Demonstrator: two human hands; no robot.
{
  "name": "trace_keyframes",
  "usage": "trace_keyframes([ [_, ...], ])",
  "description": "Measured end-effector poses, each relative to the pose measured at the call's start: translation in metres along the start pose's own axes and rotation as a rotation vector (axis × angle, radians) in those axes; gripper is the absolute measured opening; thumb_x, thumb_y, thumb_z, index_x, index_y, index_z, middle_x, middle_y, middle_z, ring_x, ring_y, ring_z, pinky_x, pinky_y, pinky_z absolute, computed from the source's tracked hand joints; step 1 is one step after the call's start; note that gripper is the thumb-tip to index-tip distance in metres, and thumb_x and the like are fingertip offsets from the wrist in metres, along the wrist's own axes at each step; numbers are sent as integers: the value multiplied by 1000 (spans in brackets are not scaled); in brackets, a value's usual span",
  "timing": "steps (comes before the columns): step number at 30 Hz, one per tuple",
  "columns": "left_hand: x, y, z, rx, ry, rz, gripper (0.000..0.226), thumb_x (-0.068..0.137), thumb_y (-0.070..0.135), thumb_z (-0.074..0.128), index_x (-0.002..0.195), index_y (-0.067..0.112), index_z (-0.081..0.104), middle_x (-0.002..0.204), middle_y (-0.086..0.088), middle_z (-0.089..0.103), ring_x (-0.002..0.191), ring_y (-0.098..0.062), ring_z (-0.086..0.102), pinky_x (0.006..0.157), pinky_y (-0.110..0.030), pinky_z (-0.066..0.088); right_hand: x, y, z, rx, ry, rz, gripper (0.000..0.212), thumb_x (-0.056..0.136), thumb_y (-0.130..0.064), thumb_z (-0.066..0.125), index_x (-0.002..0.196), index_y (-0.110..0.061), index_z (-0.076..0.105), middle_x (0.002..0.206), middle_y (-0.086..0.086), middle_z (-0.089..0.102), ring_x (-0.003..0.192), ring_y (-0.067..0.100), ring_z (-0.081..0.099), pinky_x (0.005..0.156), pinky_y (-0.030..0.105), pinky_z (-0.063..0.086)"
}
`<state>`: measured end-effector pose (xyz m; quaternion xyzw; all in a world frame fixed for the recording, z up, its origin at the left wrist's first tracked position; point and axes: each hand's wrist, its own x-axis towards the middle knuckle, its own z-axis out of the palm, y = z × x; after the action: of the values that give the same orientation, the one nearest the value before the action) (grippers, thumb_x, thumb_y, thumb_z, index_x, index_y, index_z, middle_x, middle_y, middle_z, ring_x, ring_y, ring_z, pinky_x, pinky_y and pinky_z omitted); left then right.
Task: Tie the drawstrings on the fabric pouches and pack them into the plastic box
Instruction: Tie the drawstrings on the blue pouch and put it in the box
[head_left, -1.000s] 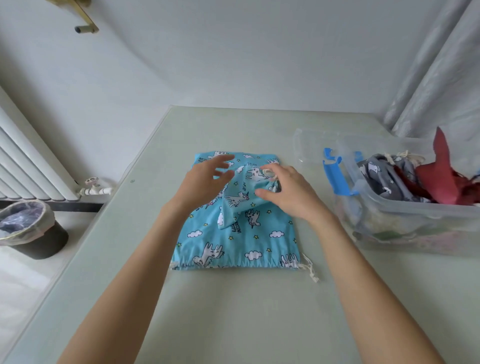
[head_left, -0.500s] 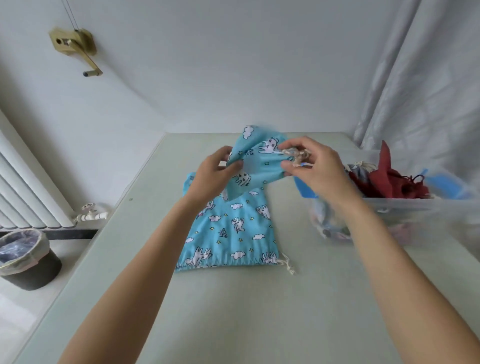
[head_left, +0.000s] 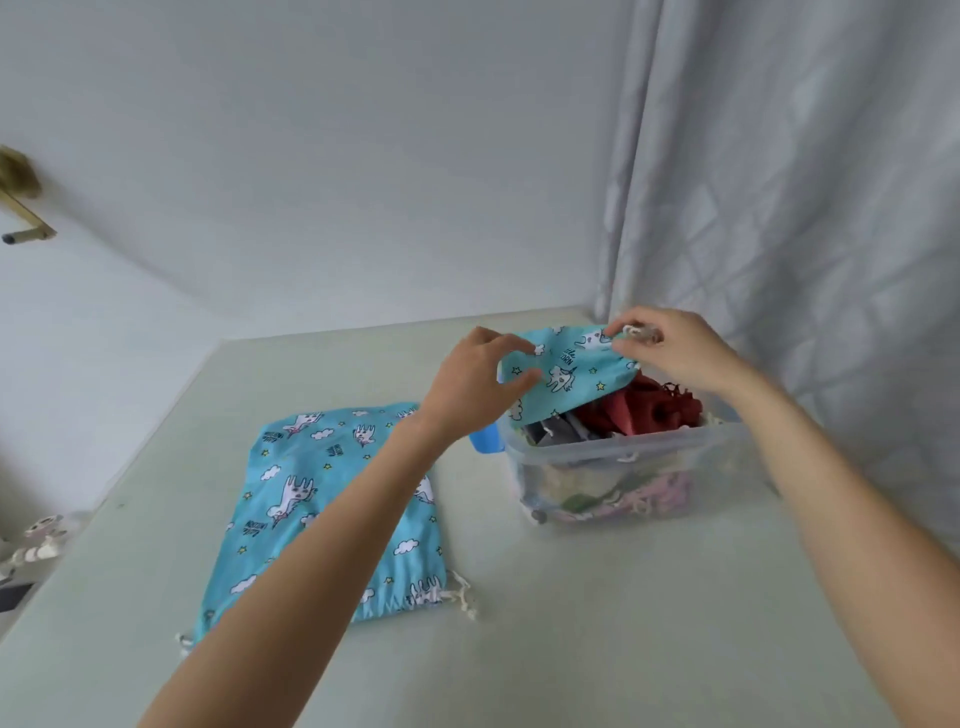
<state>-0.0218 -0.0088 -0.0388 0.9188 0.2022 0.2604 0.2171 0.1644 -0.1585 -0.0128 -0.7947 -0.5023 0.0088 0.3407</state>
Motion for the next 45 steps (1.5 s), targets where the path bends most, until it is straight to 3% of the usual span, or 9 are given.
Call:
trace_keyframes([
  [5, 16, -3, -8, 187, -217, 183, 38, 84, 33, 63, 121, 34, 58, 133, 11, 51, 123, -13, 43, 99, -28, 35, 2, 14, -4, -308, -210, -79, 53, 77, -43, 71, 126, -36, 54, 145, -1, 34, 134, 23, 21, 108, 36, 19],
  [13, 32, 7, 14, 533, -533, 122, 55, 83, 46, 62, 134, 36, 45, 134, 9, 54, 122, -17, 47, 104, -32, 27, 15, 13, 29, -674, -474, -196, 75, 71, -52, 71, 138, -40, 39, 145, -13, 31, 131, 19, 20, 106, 38, 16],
  [17, 34, 7, 10, 411, -424, 110, 43, 85, 35, 60, 127, 36, 52, 124, 15, 61, 114, -12, 55, 96, -29, 39, 17, 8, 18, -574, -441, -170, 72, 72, -45, 73, 136, -39, 41, 146, -10, 32, 133, 19, 20, 106, 40, 17],
  [22, 13, 5, -2, 178, -29, 133, 25, 90, 37, 53, 115, 38, 59, 107, 22, 66, 102, -3, 59, 86, -28, 46, -8, -18, -8, -93, -195, -238, 44, 84, -21, 67, 124, -34, 55, 135, -10, 48, 128, 11, 37, 110, 33, 27],
  [28, -55, -14, -23, 81, 350, 71, 22, 86, 33, 52, 102, 31, 66, 81, 24, 61, 84, -4, 54, 72, -25, 44, -51, -80, 39, 195, 13, -347, 18, 89, -11, 59, 101, -21, 69, 95, -16, 67, 89, -3, 60, 76, 10, 44],
  [34, -140, -72, -40, 94, 166, -205, 27, 82, 40, 51, 102, 32, 66, 79, 21, 64, 81, -1, 61, 79, -31, 52, -88, -98, 141, 5, -195, -321, 18, 90, -20, 56, 104, -23, 66, 95, -8, 66, 82, 14, 63, 76, 35, 52],
  [37, -183, -106, -42, 178, -65, -265, 27, 84, 45, 60, 109, 35, 63, 91, 20, 64, 92, -4, 59, 85, -34, 49, -112, -101, 171, -263, -292, -329, 30, 92, -31, 52, 121, -27, 57, 114, -3, 60, 101, 25, 59, 79, 33, 45],
  [41, -221, -131, -45, 227, -235, -300, 41, 77, 52, 68, 114, 38, 58, 109, 15, 55, 107, -9, 47, 88, -30, 44, -131, -98, 193, -410, -369, -239, 44, 87, -46, 57, 122, -23, 47, 114, 2, 54, 106, 25, 51, 79, 34, 42],
  [45, -245, -147, -50, 319, -141, -392, 44, 77, 47, 70, 117, 33, 58, 117, 6, 54, 108, -19, 47, 80, -32, 44, -130, -87, 204, -143, -340, -69, 24, 88, -32, 61, 105, -18, 54, 93, 2, 64, 84, 25, 58, 69, 32, 41],
])
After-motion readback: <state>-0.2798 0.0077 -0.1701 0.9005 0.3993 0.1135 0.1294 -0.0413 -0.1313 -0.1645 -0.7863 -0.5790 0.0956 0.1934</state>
